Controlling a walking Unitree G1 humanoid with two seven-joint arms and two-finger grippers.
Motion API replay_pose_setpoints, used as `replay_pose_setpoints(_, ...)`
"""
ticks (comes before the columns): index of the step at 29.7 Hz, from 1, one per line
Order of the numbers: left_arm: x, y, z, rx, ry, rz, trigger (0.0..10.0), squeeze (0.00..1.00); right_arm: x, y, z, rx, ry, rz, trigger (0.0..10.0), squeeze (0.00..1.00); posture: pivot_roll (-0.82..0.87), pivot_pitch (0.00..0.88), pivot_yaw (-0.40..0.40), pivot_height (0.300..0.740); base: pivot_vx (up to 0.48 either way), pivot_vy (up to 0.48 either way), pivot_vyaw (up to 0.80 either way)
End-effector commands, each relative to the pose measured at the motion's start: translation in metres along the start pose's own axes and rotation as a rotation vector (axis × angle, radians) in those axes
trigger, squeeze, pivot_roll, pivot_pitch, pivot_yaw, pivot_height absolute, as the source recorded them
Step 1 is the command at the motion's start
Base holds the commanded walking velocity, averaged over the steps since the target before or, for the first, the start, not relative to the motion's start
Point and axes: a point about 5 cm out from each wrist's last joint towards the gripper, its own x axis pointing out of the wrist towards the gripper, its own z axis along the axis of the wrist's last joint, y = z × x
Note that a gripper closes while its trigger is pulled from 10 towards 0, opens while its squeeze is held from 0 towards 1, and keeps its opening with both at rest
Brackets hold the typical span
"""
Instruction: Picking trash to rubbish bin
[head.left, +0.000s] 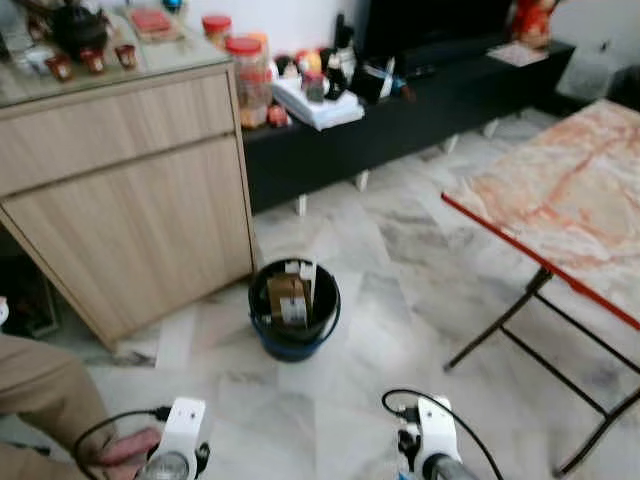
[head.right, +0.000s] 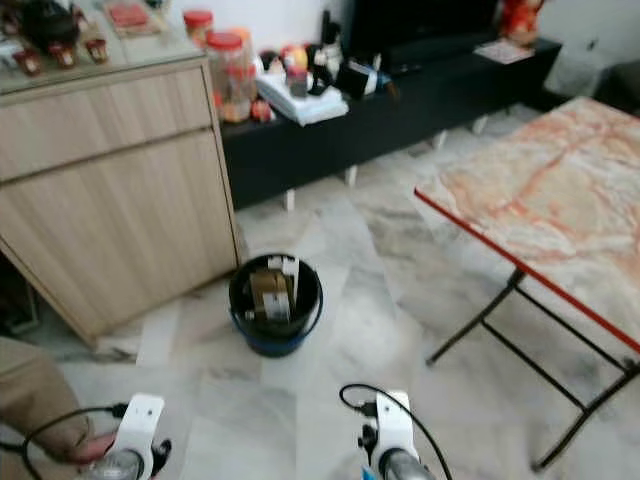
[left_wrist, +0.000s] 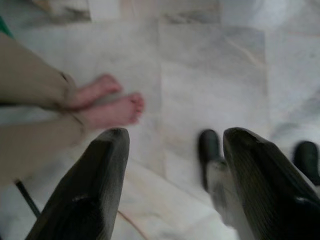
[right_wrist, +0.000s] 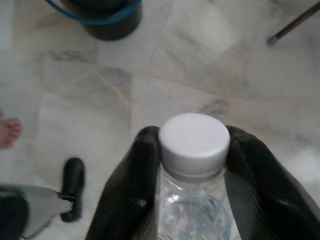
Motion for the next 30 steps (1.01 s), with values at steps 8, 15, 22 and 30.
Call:
replay_pose_setpoints(8, -0.0011, 0.0059, -0.0087, 0.004, 0.035, 0.016, 10.0, 0.00, 0.0016, 0.0037, 0.0089, -0.018, -0.032, 0.006, 10.0, 0.00, 0.10, 0.089, -0.081, 0.740, 0.251, 0.000, 0.00)
replay_pose_setpoints(15, -0.0012, 0.0057, -0.0090, 0.004, 0.035, 0.017, 10.0, 0.00, 0.0015, 0.0032, 0.0084, -0.018, -0.030, -0.002, 10.0, 0.00, 0.10, 0.084, -0.082, 0.740, 0.250, 0.000, 0.79)
replay_pose_setpoints(22, -0.0013, 0.0057, -0.0097, 0.005, 0.037, 0.015, 10.0, 0.00, 0.0015, 0.0032, 0.0088, -0.027, -0.034, 0.003, 10.0, 0.00, 0.10, 0.072, -0.079, 0.740, 0.249, 0.000, 0.58)
replay_pose_setpoints(30, -0.0014, 0.0054, -0.0100, 0.006, 0.037, 0.017, 10.0, 0.00, 0.0017, 0.0049, 0.0092, -0.009, -0.034, 0.009, 10.0, 0.00, 0.10, 0.064, -0.080, 0.740, 0.249, 0.000, 0.50)
